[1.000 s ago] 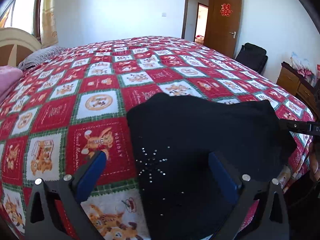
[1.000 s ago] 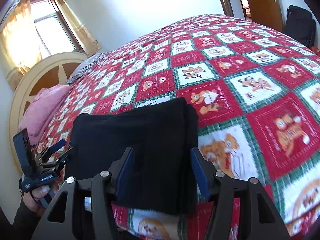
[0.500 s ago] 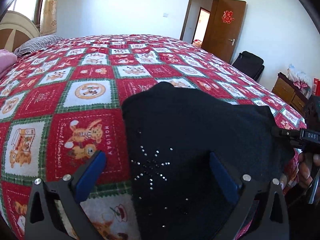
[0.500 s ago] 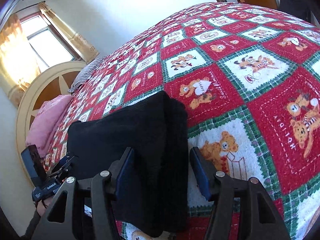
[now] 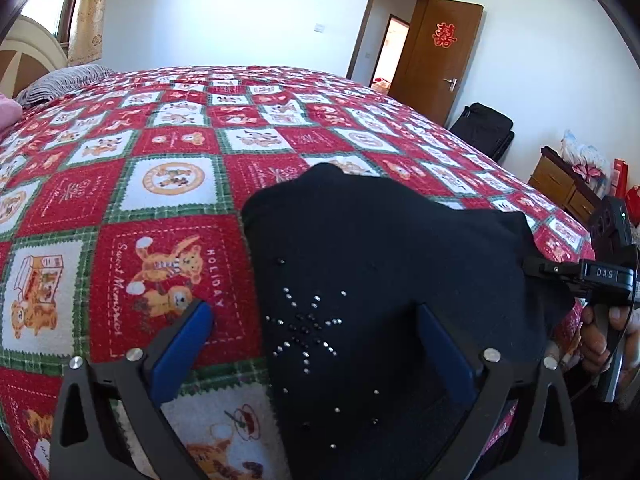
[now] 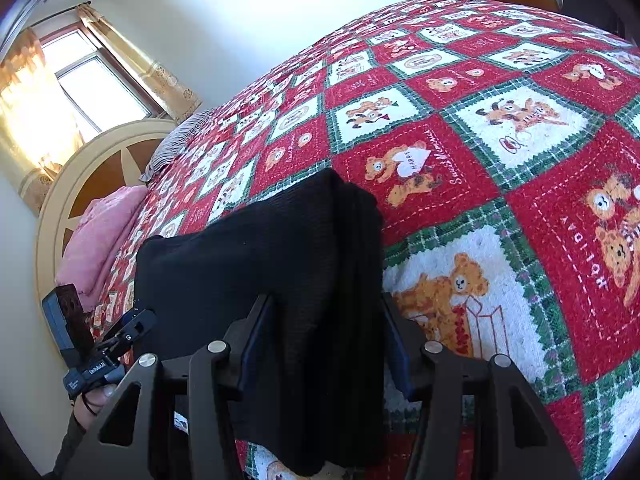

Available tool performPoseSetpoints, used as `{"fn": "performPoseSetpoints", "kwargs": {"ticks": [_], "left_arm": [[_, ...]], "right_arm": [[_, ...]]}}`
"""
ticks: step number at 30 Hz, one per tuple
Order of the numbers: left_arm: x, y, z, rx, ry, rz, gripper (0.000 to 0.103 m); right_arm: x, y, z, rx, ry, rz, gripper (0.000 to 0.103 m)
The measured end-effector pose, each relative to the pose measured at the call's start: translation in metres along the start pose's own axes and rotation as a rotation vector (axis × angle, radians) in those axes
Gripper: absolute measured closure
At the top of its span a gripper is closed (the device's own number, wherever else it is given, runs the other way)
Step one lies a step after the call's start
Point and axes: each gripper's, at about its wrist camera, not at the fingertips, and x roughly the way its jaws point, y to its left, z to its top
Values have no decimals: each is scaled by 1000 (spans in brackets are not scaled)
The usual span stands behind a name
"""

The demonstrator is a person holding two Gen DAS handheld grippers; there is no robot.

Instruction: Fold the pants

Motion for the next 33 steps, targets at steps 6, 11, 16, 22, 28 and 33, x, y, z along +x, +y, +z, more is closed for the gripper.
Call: {"fn": "performPoseSetpoints", "kwargs": {"ticks": [6,11,16,22,28,33], "left_arm": [[-9,4,-3,-34,-32,-101,49],[-17,16,-1,-101,-41,-163,89],[-43,30,8,-138,-89,-179,91],[-86,74,20,-167,-176,-79,91],[-125,144,21,-223,-244,94,91],[-119,192,13,-246,-196,211,88]], "right_arm": [[-9,15,-5,-48,-16,65,73],[-24,37,-7,-101,-52,93,75],[-30,68,4,-162,-57,120,76],[12,135,40,-276,4,200,76],[100,207,65,-332,65,283,76],[163,260,63,-400,106,292,76]]}}
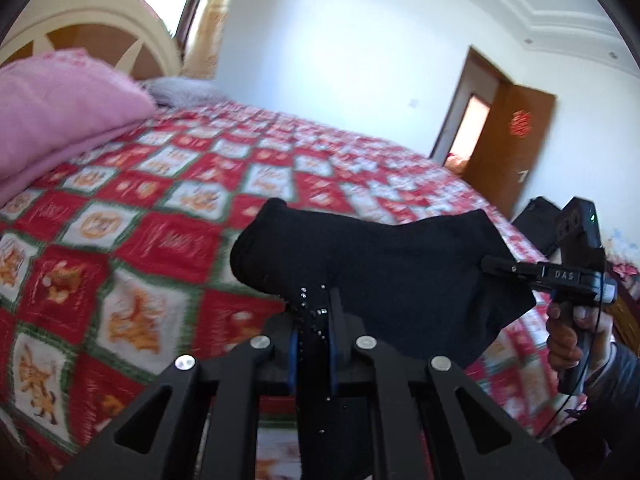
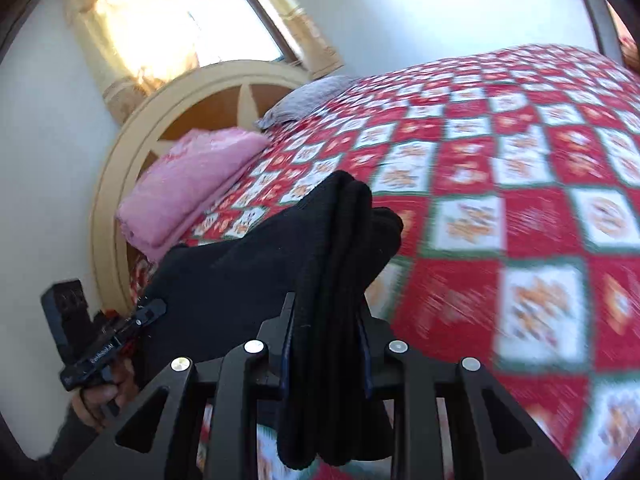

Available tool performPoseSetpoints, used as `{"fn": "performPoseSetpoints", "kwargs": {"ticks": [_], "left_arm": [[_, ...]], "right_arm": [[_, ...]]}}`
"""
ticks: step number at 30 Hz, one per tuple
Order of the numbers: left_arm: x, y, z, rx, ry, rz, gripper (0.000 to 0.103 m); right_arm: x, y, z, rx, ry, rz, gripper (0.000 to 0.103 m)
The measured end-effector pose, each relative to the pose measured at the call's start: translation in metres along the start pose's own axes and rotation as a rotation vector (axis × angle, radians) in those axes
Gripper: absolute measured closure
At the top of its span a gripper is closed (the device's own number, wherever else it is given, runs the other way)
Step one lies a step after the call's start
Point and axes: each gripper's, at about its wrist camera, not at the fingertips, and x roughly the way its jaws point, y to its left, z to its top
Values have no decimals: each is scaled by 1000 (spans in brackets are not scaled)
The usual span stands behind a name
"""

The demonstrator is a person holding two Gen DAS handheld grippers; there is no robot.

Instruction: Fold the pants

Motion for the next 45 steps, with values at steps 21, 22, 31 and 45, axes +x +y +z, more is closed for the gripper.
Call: {"fn": "performPoseSetpoints", "kwargs": {"ticks": [21,22,31,45], "left_arm": [[10,14,-35,-2,38,221,20],[10,14,-36,-1,40,225,20],[-11,-2,-30,5,29,281,20],[-68,-57,-18,61,-90,243,10]], "right_arm": [[26,-50,-16,134,69,-134,44],[25,-49,-17,127,68,-145,43],[-13,-38,-23,103,7,-269,41],[-114,18,-53,-18,-101,-265,37]]}}
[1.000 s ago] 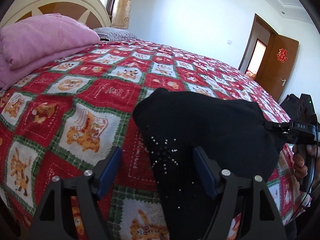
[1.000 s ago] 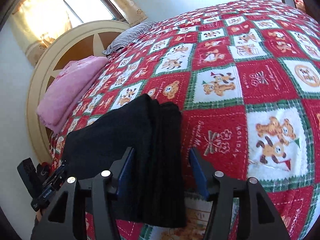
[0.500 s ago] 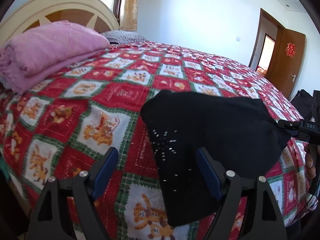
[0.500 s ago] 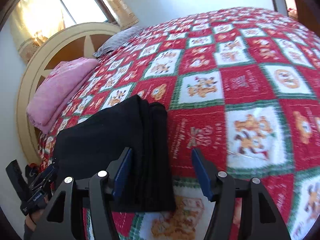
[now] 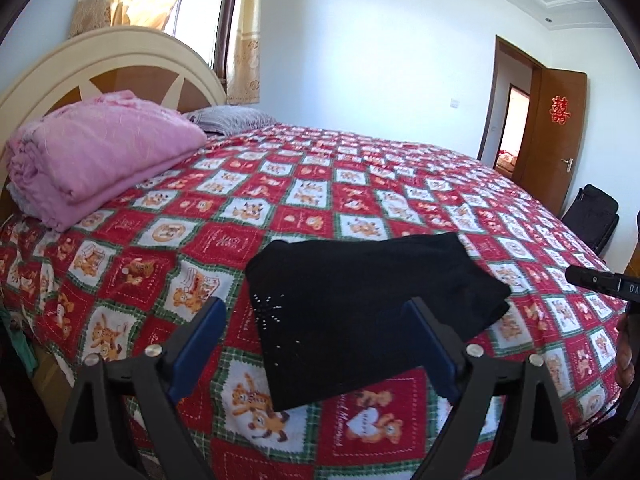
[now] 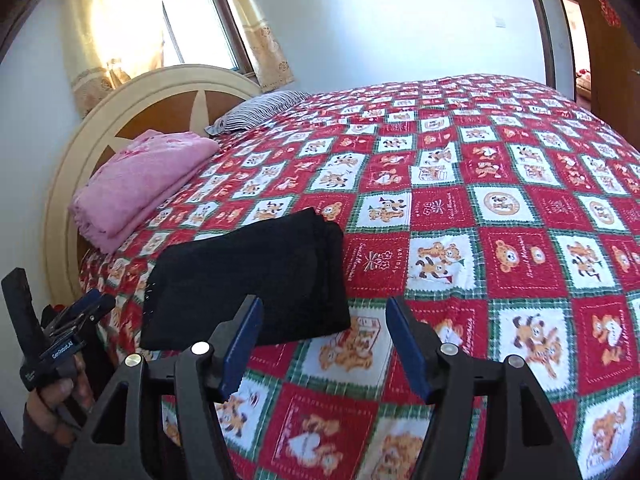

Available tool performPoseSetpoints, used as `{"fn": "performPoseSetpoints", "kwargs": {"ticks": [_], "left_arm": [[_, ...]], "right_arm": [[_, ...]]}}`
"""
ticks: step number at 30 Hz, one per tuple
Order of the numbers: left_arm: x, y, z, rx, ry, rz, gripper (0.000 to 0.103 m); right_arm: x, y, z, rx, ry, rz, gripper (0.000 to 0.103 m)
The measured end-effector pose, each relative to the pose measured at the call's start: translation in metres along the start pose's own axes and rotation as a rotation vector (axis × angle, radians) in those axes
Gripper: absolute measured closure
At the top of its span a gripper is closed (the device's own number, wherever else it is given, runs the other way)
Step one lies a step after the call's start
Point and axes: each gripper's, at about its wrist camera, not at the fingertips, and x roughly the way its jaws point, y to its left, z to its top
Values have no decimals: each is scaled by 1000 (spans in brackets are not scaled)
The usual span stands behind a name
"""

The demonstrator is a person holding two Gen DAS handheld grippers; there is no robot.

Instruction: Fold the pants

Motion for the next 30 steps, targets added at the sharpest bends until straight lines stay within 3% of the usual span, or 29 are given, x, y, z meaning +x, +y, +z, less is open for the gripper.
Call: {"fn": "performPoseSetpoints", "kwargs": {"ticks": [6,14,19,30], "left_arm": [[-38,-11,5,13,-67,7,1],[-72,-27,16,32,-136,-4,0],[-86,-36,16,67,-169,2,0],[-91,-38,18,71,-181,8,0]], "right_arm": [[-48,20,-6,-41,-76,9,36],[-113,49,-15,-159,-208,-58,30],[-132,60,-13,-195,-269,-80,27],[-138,71,-17,-221,-276,-77,26]]}}
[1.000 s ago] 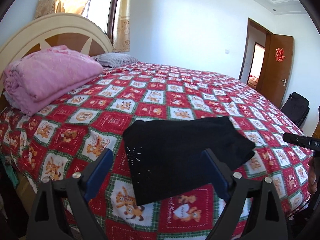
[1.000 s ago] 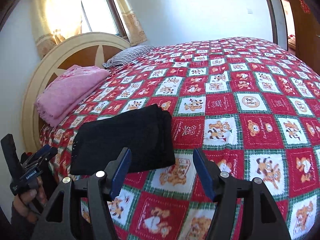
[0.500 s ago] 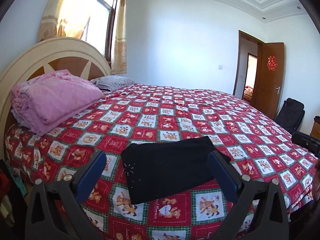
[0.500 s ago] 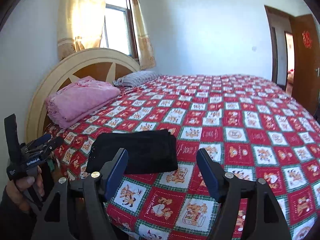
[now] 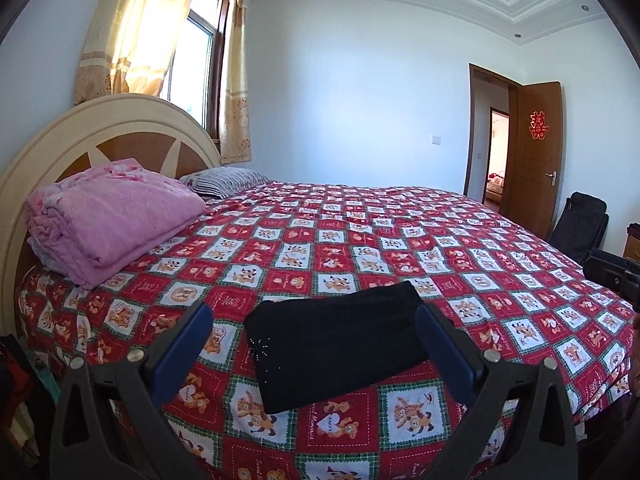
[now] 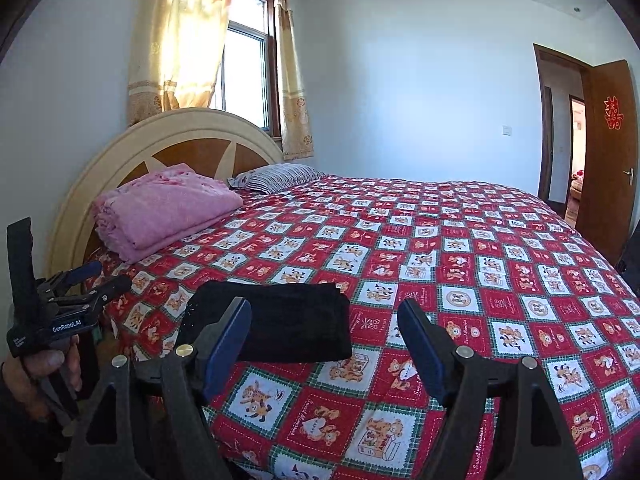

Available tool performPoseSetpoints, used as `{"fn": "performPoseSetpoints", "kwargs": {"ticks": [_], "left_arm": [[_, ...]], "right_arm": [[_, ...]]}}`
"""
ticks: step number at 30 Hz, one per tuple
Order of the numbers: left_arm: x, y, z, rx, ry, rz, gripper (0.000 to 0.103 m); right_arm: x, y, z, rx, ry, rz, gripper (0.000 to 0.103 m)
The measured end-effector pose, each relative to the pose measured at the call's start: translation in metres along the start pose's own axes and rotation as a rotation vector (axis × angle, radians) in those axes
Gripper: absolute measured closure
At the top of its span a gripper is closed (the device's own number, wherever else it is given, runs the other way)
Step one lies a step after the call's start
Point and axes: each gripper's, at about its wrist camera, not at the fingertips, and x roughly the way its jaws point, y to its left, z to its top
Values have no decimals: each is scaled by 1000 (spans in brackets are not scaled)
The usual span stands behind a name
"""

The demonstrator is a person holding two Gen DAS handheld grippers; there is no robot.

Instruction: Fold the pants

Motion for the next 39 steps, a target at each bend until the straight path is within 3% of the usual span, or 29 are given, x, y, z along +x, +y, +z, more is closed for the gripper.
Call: {"fn": "performPoseSetpoints", "kwargs": {"ticks": [24,39], "left_arm": [[3,-4,-4,0,37,3,0],[0,-14,-1,39,10,19,0]], "right_arm": [[-1,5,-2,-10,-2,-4,26],[1,6,-6,-29,0,-9,26]]}}
